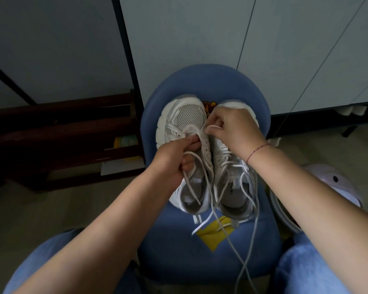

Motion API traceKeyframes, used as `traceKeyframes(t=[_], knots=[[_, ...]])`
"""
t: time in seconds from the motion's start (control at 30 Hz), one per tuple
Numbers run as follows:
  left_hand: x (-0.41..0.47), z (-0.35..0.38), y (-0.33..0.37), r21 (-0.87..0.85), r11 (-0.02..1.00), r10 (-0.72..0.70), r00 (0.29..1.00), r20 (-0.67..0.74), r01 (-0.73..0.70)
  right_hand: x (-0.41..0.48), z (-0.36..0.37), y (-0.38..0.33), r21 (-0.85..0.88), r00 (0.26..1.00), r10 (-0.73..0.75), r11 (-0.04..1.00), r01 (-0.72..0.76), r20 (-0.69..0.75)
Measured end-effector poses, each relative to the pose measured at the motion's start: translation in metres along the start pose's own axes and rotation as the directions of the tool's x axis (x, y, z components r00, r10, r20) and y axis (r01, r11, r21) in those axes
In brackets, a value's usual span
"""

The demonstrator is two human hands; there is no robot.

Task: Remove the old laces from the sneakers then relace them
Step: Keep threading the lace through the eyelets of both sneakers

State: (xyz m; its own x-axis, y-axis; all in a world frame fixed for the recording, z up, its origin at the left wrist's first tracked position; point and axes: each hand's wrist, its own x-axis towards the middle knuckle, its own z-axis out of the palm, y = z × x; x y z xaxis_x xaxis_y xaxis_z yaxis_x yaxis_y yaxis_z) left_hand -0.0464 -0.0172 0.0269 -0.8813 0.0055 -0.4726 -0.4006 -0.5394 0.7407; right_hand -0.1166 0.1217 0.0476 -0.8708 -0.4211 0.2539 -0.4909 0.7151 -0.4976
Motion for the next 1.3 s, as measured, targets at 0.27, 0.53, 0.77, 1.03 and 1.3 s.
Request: traceKeyframes(t=[0.27, 0.53, 0.77, 1.03, 1.3], knots=[[0.0, 0.002, 0.004, -0.056, 0.997, -0.056, 0.998, 0.032, 0.057, -0.002, 0.008, 0.001, 0.078, 0.999, 0.03, 0.997, -0.026, -0.045], [-0.002, 0.002, 0.005, -0.084, 0.995, -0.044, 0.998, 0.042, 0.048, -0.007, 0.009, -0.004, 0.105, 0.998, 0.067, 0.992, -0.069, 0.021], [-0.005, 0.003, 0.001, -0.071, 0.997, -0.037, 0.998, 0.044, 0.04, -0.007, 0.009, -0.011, 0.024, 0.983, 0.185, 0.982, -0.185, 0.007], [-0.001, 0.001, -0.01, -0.066, 0.998, -0.006, 0.999, 0.034, 0.008, -0.018, 0.014, -0.014, 0.06, 0.985, 0.134, 0.99, -0.128, -0.106], [0.007, 0.003, -0.013, -0.015, 0.999, 0.038, 0.999, -0.011, -0.039, -0.021, 0.013, -0.008, 0.209, 0.988, 0.141, 0.97, -0.125, -0.064]])
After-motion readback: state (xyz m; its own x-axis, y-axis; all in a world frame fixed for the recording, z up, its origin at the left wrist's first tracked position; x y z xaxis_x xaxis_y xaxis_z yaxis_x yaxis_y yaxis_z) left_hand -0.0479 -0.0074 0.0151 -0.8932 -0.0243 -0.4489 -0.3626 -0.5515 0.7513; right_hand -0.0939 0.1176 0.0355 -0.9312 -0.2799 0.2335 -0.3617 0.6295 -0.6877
